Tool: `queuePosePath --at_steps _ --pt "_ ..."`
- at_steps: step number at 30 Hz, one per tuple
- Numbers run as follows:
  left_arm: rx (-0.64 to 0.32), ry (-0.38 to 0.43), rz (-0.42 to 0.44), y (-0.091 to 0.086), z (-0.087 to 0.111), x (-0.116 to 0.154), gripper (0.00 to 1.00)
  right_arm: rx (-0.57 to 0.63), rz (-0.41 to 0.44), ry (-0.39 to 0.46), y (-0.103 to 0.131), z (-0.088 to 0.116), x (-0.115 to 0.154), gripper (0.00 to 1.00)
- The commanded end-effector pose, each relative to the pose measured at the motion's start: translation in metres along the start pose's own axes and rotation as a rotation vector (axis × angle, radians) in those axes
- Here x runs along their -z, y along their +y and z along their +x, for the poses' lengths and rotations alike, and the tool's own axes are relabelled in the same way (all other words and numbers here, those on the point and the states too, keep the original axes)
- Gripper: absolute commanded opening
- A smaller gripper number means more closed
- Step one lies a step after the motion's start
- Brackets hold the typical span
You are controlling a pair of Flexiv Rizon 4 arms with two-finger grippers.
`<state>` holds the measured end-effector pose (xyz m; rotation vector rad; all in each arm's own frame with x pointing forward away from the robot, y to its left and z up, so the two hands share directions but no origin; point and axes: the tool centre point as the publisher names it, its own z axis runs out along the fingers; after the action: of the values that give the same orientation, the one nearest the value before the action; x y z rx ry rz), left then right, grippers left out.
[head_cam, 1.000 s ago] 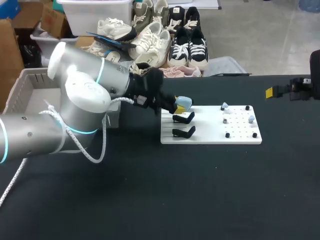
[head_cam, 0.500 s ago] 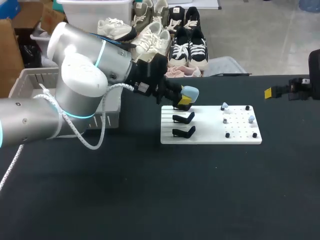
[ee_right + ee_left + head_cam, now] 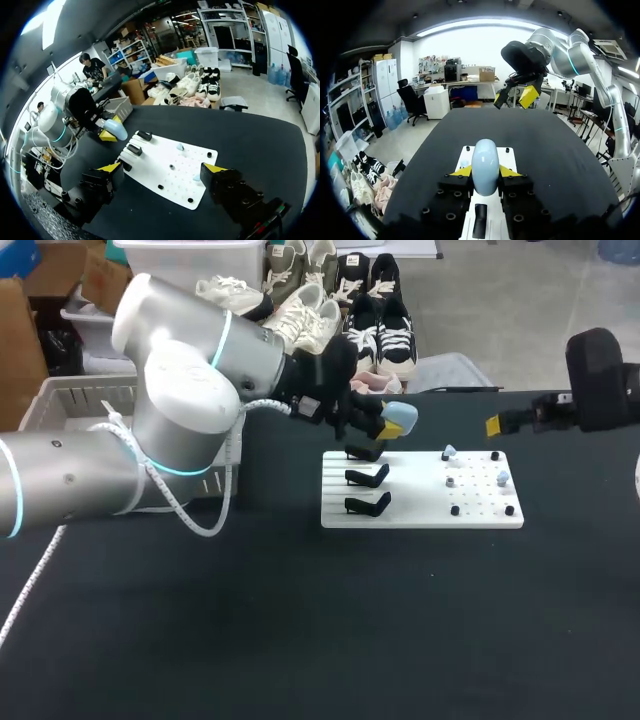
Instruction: Pick up each earbud case from the left stands, insert the matching earbuds, close the lid, and place the case in the box.
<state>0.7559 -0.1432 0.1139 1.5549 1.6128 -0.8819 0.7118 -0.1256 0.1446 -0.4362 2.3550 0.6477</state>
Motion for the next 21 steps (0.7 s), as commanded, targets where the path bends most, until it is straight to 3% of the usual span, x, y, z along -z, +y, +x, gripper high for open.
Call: queuePosePath --at_steps 1,8,21 --pt "-0.007 0.016 -0.053 -0.007 -0.012 -0.003 0.00 0.003 -0.094 0.028 -0.004 -0.007 -0.025 1.00" --pt "-0.010 0.011 -0.059 -0.013 -0.023 -0.006 0.00 0.023 -0.134 0.060 -0.002 -0.013 -0.046 1.00" --pt "0.016 0.015 -0.060 -0.011 -0.021 -0.020 0.00 0.052 -0.164 0.065 0.004 -0.022 -0.056 1.00"
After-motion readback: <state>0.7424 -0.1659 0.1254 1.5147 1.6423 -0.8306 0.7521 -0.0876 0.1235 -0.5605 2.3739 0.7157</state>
